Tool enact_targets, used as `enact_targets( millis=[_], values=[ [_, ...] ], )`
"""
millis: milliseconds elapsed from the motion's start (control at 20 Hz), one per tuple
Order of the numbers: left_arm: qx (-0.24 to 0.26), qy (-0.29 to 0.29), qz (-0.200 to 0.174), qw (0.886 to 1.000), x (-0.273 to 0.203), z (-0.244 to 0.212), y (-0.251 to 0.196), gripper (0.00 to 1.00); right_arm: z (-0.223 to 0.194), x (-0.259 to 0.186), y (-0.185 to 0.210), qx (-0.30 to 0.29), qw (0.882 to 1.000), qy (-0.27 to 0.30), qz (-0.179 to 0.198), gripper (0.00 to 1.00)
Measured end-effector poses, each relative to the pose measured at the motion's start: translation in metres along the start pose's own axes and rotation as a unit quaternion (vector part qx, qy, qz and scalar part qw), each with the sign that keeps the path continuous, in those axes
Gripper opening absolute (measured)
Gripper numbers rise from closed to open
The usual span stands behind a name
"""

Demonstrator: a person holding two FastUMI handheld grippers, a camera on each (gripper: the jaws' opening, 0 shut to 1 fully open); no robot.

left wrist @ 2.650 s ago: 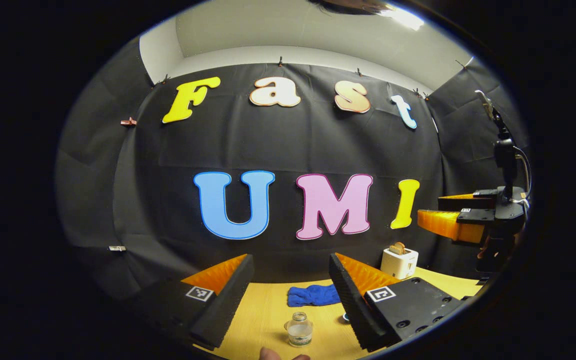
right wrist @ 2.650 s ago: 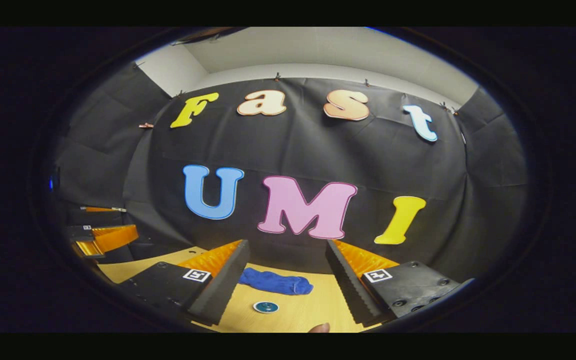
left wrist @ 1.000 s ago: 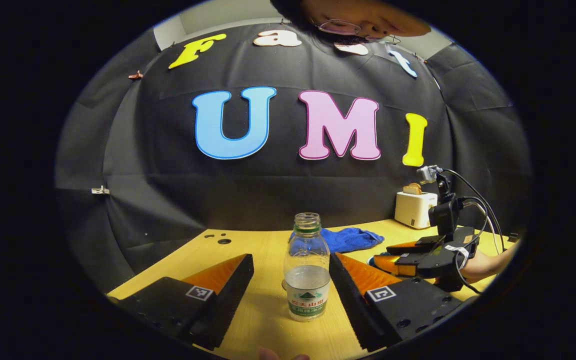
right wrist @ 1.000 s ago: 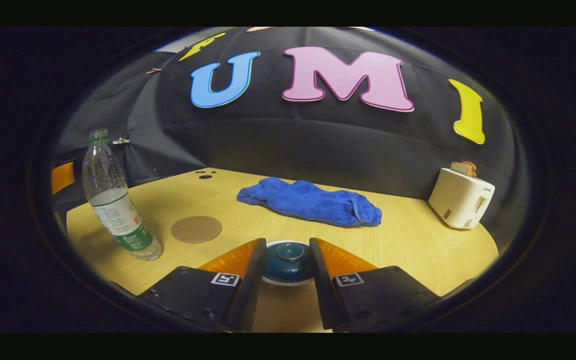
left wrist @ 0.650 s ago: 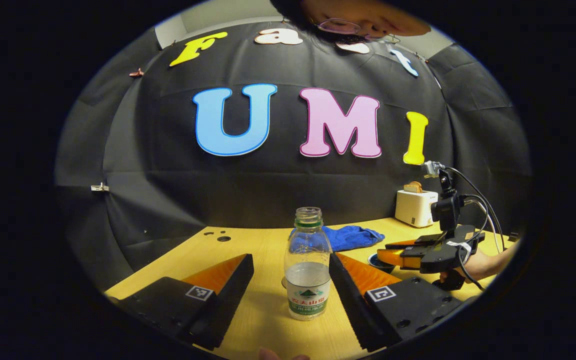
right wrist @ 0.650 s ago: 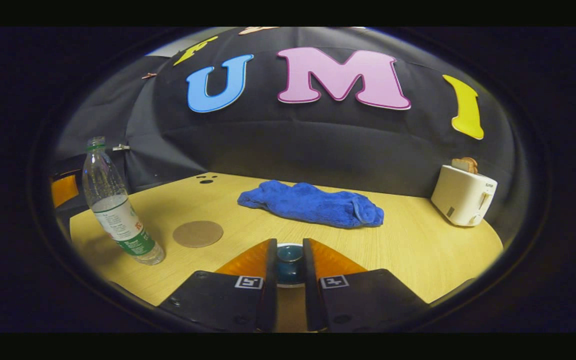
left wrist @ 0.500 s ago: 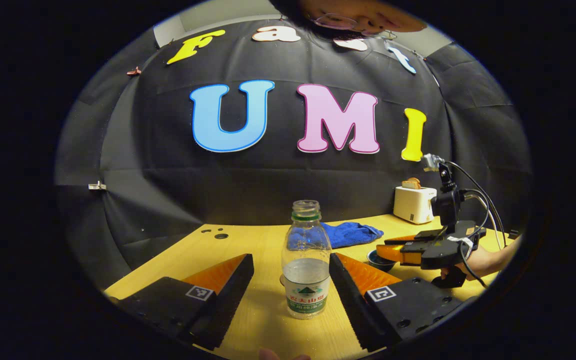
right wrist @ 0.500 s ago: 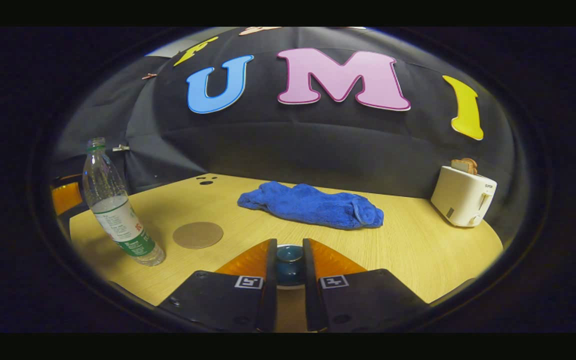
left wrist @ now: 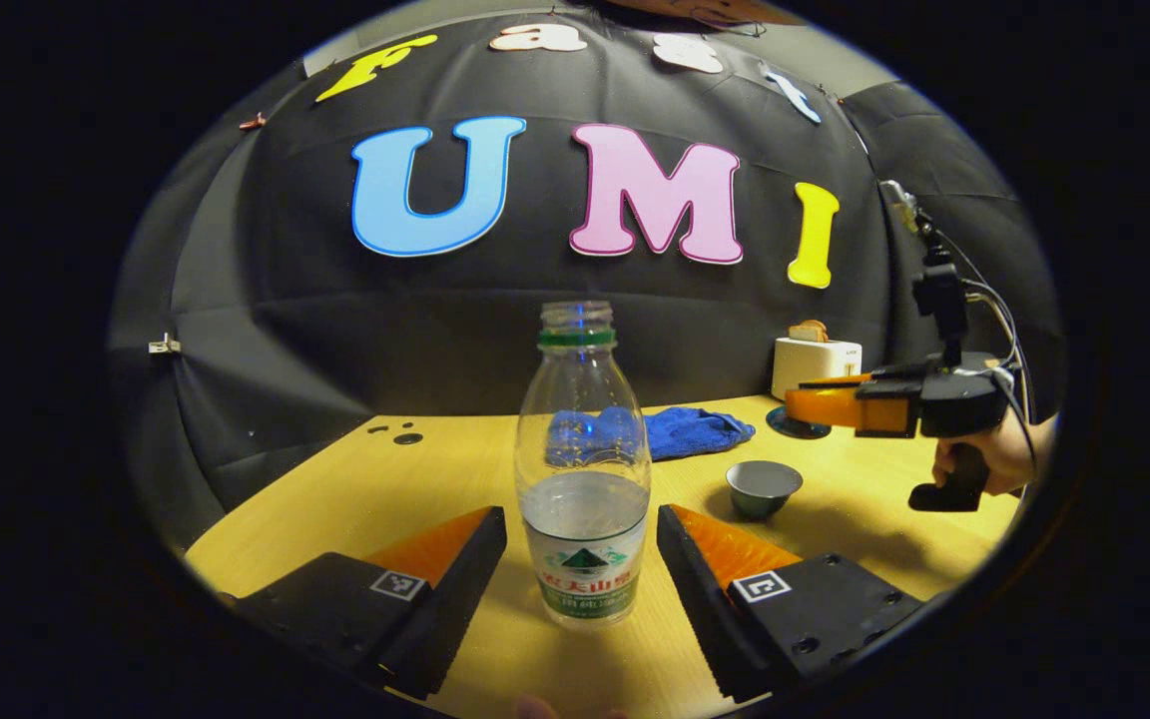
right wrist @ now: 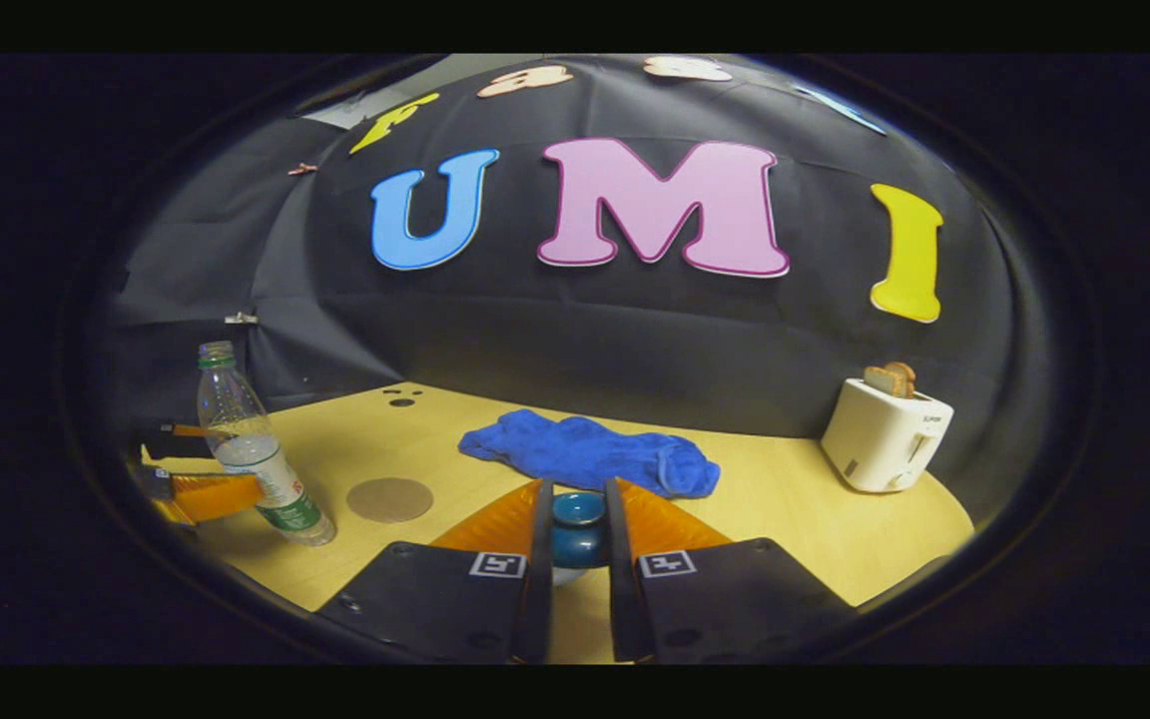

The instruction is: Open the teacup lid with one hand, grasp the water bottle and pour water into the teacup with the other hand; after pouring, place the water bottle on the coaster and then close the teacup lid.

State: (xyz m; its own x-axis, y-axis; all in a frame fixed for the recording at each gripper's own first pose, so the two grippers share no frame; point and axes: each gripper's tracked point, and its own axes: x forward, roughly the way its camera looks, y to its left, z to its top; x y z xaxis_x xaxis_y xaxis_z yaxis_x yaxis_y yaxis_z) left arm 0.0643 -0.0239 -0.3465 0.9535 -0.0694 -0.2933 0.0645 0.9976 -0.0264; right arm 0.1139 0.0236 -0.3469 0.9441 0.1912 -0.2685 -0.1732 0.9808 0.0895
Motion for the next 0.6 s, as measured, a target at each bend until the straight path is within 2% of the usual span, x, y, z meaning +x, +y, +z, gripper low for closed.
enact_targets(
  millis=[150, 250, 300, 350, 400, 500, 600],
  values=[
    [-0.010, 0.019, -0.001, 1.000, 0.016, -0.015, 0.000, 0.96, 0.006, -0.009, -0.012, 0.001, 1.000, -0.005, -0.009, 0.26],
    [-0.030, 0.035, 0.002, 0.999, 0.022, -0.024, 0.002, 0.88, 0.009, -0.013, -0.019, 0.003, 1.000, -0.008, -0.015, 0.26],
    [-0.036, 0.036, 0.002, 0.999, 0.025, -0.027, 0.001, 0.80, 0.009, -0.014, -0.024, 0.000, 1.000, -0.007, -0.018, 0.26],
    [-0.036, 0.030, -0.001, 0.999, 0.025, -0.021, 0.000, 0.81, 0.007, -0.017, -0.027, -0.002, 1.000, -0.006, -0.020, 0.26],
    [-0.033, 0.030, 0.001, 0.999, 0.026, -0.020, 0.000, 0.77, 0.006, -0.019, -0.031, -0.002, 1.000, -0.005, -0.023, 0.26],
    [-0.012, 0.033, 0.008, 0.999, 0.026, -0.019, 0.001, 0.73, 0.005, -0.021, -0.039, -0.001, 1.000, -0.005, -0.028, 0.26],
    [0.046, 0.042, 0.020, 0.998, 0.029, -0.014, 0.006, 0.71, 0.006, -0.025, -0.048, -0.003, 0.999, -0.009, -0.036, 0.26]
  ],
)
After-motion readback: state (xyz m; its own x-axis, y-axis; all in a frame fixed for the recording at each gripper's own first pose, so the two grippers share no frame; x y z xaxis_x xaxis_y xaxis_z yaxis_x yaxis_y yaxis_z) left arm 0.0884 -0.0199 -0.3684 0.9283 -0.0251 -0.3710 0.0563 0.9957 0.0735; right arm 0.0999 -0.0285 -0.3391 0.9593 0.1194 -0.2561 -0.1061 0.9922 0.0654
